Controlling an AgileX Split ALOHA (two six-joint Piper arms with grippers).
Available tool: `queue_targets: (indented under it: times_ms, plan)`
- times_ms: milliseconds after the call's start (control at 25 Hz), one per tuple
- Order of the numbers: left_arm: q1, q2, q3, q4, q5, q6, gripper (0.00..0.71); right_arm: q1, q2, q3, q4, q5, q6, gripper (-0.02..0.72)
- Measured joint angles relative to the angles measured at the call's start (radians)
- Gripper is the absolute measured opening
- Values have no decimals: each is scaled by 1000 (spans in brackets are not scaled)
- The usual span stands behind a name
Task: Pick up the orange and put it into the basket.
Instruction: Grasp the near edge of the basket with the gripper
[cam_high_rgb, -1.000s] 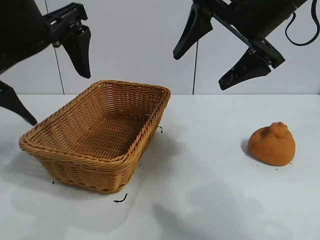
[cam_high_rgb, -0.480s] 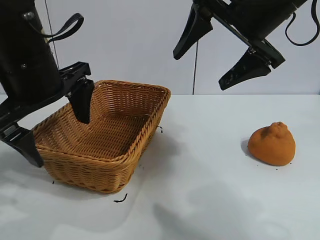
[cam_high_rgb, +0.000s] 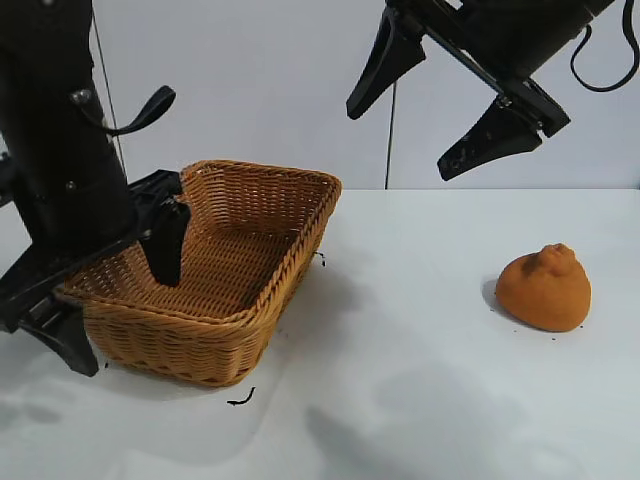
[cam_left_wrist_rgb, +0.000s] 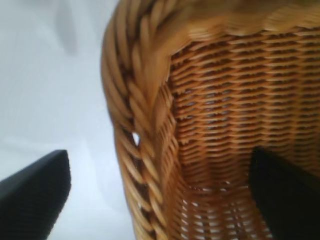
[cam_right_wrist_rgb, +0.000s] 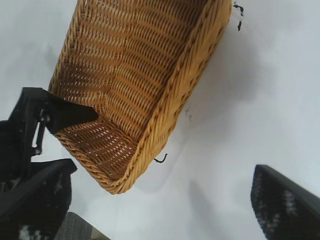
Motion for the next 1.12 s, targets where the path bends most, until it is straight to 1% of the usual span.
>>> queue_targets:
  times_ms: [240, 520, 640, 840, 880, 960, 1120]
  plan:
    - [0, 39, 15, -12, -99, 24, 692, 0, 0, 0, 0, 0, 0, 696]
    - [0, 42, 20, -25, -102, 28, 678, 0, 0, 0, 0, 0, 0, 696]
    - [0, 42, 20, -25, -100, 28, 638, 0, 0, 0, 0, 0, 0, 696]
    - [0, 42, 20, -25, -100, 28, 496, 0, 0, 0, 0, 0, 0, 696]
    - [0, 42, 20, -25, -100, 28, 456, 0, 0, 0, 0, 1, 0, 696]
    - [0, 42, 20, -25, -100, 27, 398, 0, 0, 0, 0, 1, 0, 696]
    - [0, 42, 20, -25, -91, 24, 234, 0, 0, 0, 0, 1, 0, 696]
